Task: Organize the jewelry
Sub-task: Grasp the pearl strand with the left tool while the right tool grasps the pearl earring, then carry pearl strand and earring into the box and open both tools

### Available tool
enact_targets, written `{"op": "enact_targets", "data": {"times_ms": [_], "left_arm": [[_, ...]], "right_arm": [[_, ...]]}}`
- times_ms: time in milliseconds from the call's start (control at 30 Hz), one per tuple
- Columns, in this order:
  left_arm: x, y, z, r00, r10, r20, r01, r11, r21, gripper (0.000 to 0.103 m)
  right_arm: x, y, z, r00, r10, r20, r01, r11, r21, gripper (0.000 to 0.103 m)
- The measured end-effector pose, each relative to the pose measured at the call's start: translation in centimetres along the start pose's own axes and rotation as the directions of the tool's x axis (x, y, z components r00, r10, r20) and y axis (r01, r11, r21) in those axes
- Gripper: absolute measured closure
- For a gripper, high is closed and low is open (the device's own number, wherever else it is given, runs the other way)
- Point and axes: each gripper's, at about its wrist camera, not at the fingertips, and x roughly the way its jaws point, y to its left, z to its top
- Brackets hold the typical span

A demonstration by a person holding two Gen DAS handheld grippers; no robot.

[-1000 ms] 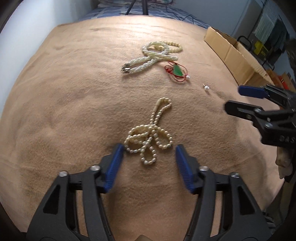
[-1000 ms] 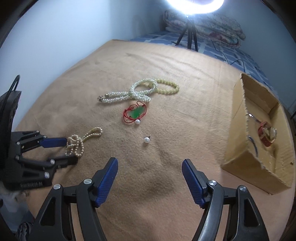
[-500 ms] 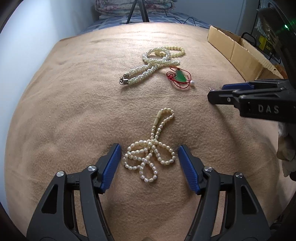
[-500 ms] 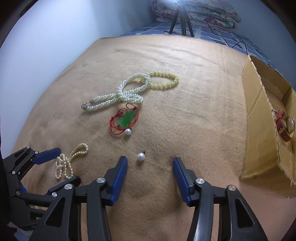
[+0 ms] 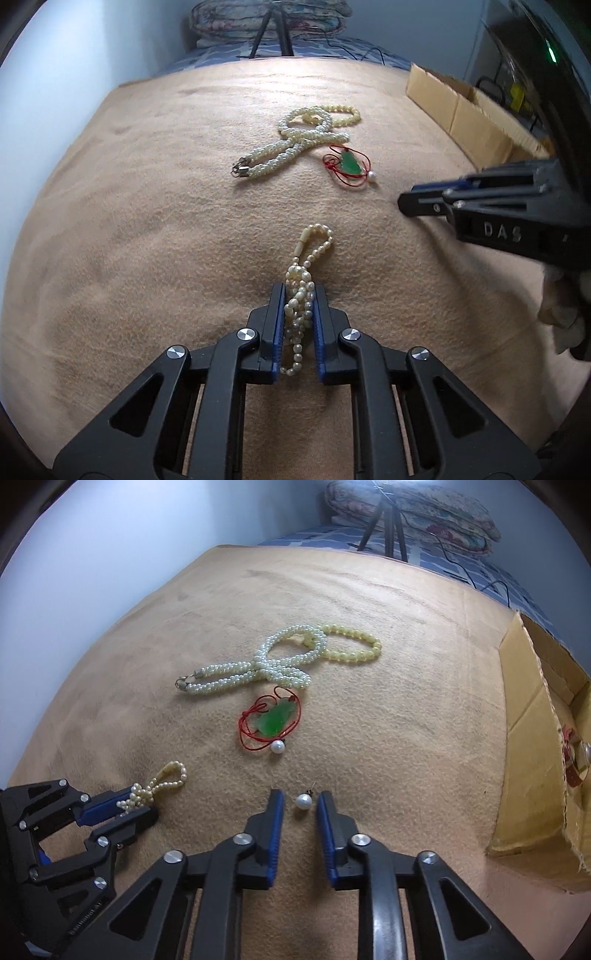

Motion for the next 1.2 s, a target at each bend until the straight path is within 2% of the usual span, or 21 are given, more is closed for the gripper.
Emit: {"op": "enact_targets", "data": {"times_ms": [167,233,433,867,1200], "left_arm": [[-0.4,2.0,0.0,0.998,-0.063,0.002,0.062,0.993,-0.102,0.092],[-0.7,2.5,0.0,0.997,-0.081,0.003,0.08,0.988,-0.13,0.095],[-2.2,3.1,0.1,0.993,-0.119,0.029,0.122,0.979,-0.166,0.095],[-6.7,2.2,0.9,0.979,-0.172,0.108,0.187,0.972,-0.145,0.095],[-8.8,-0.6,2.9,0.964,-0.22,0.152,0.235,0.968,-0.088,0.095]], "right_arm": [[-0.1,0.4,0.1,1.0,-0.008,0.003,0.008,0.999,-0.033,0.097],[-0.3,0.4,0.1,1.0,-0.003,0.007,0.003,1.0,-0.031,0.097],[-1.6,0.0,-0.2,0.999,0.04,0.031,-0.04,0.999,0.002,0.097],[-6.6,-1.4,-1.6,0.99,0.088,0.111,-0.092,0.995,0.035,0.097],[-11.3,-3.5,-2.8,0.982,0.066,0.175,-0.075,0.996,0.046,0.097]]}}
